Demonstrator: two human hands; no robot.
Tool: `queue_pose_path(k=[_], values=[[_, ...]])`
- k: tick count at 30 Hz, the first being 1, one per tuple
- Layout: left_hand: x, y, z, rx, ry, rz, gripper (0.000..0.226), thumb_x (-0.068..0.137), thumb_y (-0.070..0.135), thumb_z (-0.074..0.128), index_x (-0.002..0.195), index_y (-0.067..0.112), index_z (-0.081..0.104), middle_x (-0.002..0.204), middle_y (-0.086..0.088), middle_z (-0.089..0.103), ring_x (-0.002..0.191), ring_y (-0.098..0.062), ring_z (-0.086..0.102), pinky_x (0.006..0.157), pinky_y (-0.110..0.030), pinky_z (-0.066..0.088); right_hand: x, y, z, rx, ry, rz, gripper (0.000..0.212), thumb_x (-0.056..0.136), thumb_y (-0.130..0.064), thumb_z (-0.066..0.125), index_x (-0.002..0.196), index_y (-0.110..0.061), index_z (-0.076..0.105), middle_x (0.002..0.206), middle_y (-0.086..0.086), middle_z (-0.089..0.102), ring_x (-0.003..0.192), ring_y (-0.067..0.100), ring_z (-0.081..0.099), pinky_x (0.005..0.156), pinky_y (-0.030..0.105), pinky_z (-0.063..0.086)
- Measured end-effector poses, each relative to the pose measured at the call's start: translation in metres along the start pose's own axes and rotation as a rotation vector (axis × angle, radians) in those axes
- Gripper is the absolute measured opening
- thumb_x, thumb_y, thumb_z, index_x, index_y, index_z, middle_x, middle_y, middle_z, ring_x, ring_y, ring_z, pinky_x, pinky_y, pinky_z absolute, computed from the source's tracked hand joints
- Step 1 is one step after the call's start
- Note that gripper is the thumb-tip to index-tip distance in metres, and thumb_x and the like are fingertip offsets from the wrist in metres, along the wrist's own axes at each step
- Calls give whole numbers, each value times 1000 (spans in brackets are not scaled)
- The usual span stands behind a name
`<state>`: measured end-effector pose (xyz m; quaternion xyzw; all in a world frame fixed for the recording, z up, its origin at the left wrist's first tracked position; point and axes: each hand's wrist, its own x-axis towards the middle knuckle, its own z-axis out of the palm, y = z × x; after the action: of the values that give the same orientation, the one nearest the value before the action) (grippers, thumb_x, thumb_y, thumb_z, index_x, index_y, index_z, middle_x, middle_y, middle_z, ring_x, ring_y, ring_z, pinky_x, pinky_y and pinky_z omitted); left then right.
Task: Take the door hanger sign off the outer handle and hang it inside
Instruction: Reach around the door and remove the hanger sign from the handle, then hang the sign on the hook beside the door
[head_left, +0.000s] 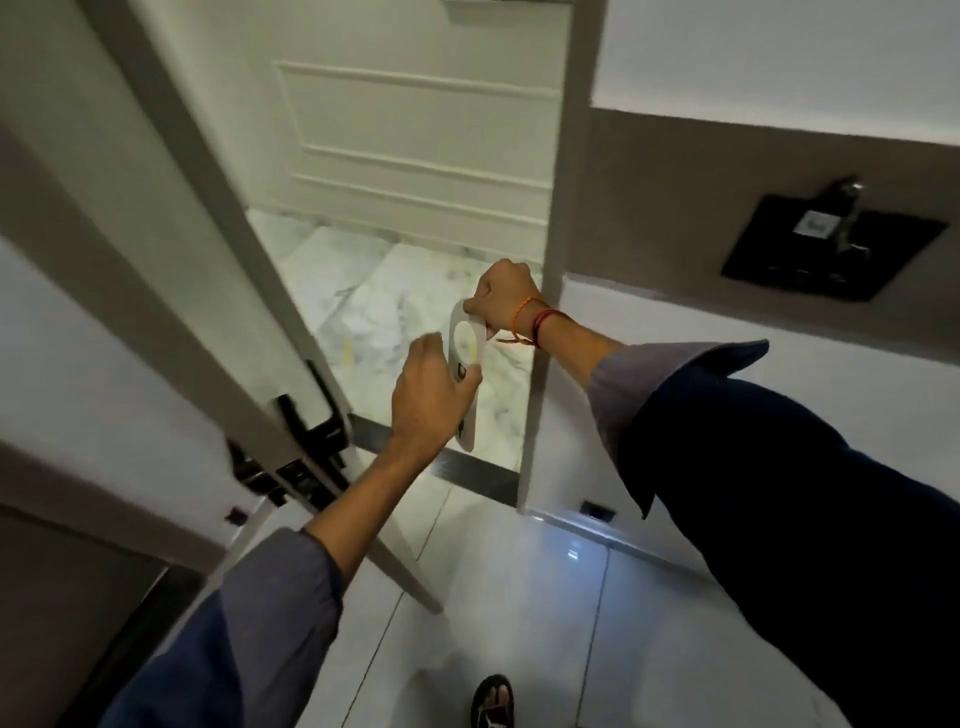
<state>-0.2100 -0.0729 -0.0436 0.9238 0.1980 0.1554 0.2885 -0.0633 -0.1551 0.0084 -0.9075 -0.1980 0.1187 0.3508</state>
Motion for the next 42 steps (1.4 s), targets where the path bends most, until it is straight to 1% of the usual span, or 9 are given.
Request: queue_pose_path(k=[2, 5, 9, 15, 20, 25, 34, 38, 42], values=[[2, 5, 37, 32, -100, 13, 59, 90, 53, 72, 125, 6, 65, 123, -14, 69, 112, -32, 67, 87, -41, 55, -10, 34, -20, 91, 82, 148, 20, 89, -14, 73, 86, 5, 73, 76, 21, 76, 80, 34, 79, 79, 41, 67], [-1, 20, 78, -17, -156, 118, 38, 91, 45, 72, 100, 9, 75, 97, -9, 78, 91, -29, 72, 78, -41, 60, -32, 82, -43, 243, 209, 367, 16, 84, -14, 73, 92, 1, 72, 45, 14, 64, 65, 26, 79, 57, 27, 63], [-16, 54, 130, -104, -280, 272, 32, 101, 32, 59, 75, 15, 70, 70, 2, 71, 66, -19, 69, 58, -30, 51, -69, 155, -74, 439, 339, 593, 9, 80, -9, 68, 82, -2, 62, 48, 7, 69, 33, 9, 65, 36, 12, 46], [-54, 134, 214, -262, -545, 373, 29, 103, 22, 62, 84, 4, 74, 85, -10, 78, 70, -22, 73, 65, -37, 63, -156, 277, -120, 622, 526, 792, 39, 97, -20, 65, 126, 4, 65, 94, 16, 73, 66, 24, 63, 53, 32, 61], [-97, 224, 280, -521, -797, 258, 24, 101, 11, 66, 82, -1, 74, 78, -6, 75, 72, -23, 78, 57, -34, 66, -267, 366, -157, 591, 483, 932, 26, 102, -3, 60, 122, 13, 67, 117, 28, 74, 87, 35, 70, 92, 49, 64], [-156, 310, 340, -593, -980, 226, 21, 98, 11, 69, 78, 14, 75, 82, -7, 77, 66, -20, 78, 54, -39, 65, -366, 436, -173, 755, 585, 954, 25, 100, 7, 60, 124, 12, 65, 123, 28, 72, 112, 43, 73, 68, 34, 64], [-293, 428, 462, -494, -1216, 249, 16, 95, 6, 72, 85, 18, 78, 86, 3, 77, 72, -18, 75, 53, -20, 60, -508, 581, -205, 994, 1012, 1144, 22, 100, 5, 64, 122, 7, 69, 124, 22, 74, 111, 41, 74, 97, 56, 61], [-337, 470, 514, -440, -1328, 270, 12, 92, 1, 74, 103, 0, 79, 104, -14, 79, 89, -35, 78, 78, -49, 66, -552, 635, -227, 976, 1150, 1202, 26, 98, 0, 69, 124, 3, 70, 126, 19, 74, 111, 40, 75, 95, 58, 62], [-371, 514, 569, -386, -1301, 308, 13, 93, 5, 74, 104, 1, 79, 106, -15, 79, 91, -34, 78, 84, -53, 65, -574, 693, -250, 917, 1274, 1254, 30, 93, -2, 76, 122, 2, 73, 123, 19, 76, 109, 38, 76, 96, 55, 62]])
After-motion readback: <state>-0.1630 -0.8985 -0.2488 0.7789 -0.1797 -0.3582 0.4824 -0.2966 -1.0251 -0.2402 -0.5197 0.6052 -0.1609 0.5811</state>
